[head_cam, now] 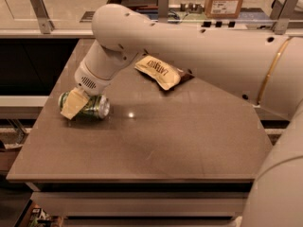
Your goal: Knock green can over
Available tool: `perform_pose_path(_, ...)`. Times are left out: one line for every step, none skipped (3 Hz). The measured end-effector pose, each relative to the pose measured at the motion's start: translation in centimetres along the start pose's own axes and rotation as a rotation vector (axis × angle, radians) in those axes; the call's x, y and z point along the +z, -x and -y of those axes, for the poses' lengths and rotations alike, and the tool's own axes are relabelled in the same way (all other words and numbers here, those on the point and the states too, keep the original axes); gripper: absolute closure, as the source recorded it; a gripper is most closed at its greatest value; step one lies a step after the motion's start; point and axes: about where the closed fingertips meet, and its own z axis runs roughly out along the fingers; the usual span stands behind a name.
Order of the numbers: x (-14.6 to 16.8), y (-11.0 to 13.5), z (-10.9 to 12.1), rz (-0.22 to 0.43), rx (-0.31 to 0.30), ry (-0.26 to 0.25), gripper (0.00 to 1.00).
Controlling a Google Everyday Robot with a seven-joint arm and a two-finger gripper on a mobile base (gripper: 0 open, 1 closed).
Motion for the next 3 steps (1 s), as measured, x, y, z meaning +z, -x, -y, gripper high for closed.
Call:
perform_pose_path(0.91, 0.21, 0.15, -0.024, -0.01, -0.014, 1.0)
perform_pose_path(0.51, 0.51, 0.1, -0.024, -0.01, -0.014, 0.82)
perform_pose_path(0.48, 0.59, -0.04, -0.024, -0.013, -0.014, 0.59)
